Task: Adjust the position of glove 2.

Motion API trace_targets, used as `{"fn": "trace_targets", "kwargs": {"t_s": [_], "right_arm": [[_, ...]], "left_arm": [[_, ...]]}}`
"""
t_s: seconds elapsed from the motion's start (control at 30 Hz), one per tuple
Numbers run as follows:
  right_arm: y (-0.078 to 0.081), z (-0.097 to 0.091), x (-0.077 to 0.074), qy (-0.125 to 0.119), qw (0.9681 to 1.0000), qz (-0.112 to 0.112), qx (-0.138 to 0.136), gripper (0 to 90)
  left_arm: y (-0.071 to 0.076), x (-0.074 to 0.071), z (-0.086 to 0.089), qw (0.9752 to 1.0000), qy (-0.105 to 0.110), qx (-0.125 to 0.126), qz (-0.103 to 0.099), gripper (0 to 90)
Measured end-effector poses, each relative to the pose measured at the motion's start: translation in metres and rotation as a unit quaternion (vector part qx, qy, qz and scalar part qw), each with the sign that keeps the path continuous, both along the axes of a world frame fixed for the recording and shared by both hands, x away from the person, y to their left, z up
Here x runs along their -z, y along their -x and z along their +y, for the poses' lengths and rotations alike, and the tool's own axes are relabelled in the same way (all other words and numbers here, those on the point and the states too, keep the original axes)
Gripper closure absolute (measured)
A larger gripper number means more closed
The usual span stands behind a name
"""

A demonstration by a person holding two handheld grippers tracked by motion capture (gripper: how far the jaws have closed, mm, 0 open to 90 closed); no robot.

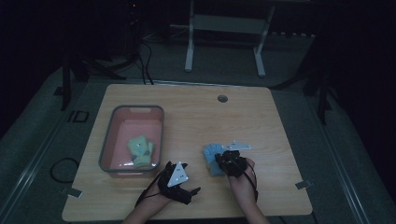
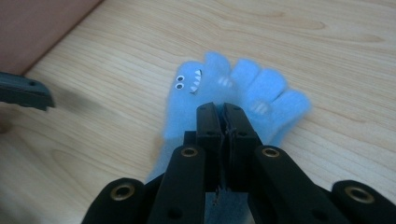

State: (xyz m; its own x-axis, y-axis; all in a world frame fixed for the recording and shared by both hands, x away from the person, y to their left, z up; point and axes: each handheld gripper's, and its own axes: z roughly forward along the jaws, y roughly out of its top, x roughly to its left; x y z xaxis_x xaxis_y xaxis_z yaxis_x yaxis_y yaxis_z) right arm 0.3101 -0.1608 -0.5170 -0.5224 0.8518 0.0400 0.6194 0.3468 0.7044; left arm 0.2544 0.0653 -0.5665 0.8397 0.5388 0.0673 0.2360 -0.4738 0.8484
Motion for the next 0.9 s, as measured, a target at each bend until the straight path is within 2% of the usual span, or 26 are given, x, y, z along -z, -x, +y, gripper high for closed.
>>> {"fn": "trace_targets", "kwargs": {"t_s": [0.37, 0.6, 0.73, 0.83, 0.87, 0.9], "right_arm": [[-0.007, 0.002, 0.015, 0.011, 0.9997, 0.02, -0.006, 85.0], [-0.008, 0.001, 0.022, 0.01, 0.9994, 0.031, -0.011, 83.2], [-0.009, -0.001, 0.018, -0.001, 0.9993, 0.035, -0.014, 77.9], [-0.008, -0.003, 0.012, -0.005, 0.9993, 0.032, -0.018, 69.9], [-0.008, -0.004, 0.01, -0.007, 0.9993, 0.03, -0.021, 66.3], [-0.008, -0.004, 0.01, -0.007, 0.9993, 0.03, -0.021, 66.3]], "left_arm": [[0.0, 0.0, 0.0, 1.0, 0.0, -0.001, 0.0, 5.6], [-0.001, 0.0, 0.0, 1.0, -0.004, -0.003, -0.003, 5.7], [0.0, -0.001, 0.0, 0.9999, -0.003, -0.01, -0.005, 5.7], [-0.001, -0.002, 0.001, 0.9999, 0.005, -0.011, -0.008, 5.7], [-0.001, -0.002, 0.001, 0.9999, -0.001, -0.012, -0.009, 5.7], [-0.001, -0.002, 0.001, 0.9999, -0.001, -0.012, -0.009, 5.8]]}}
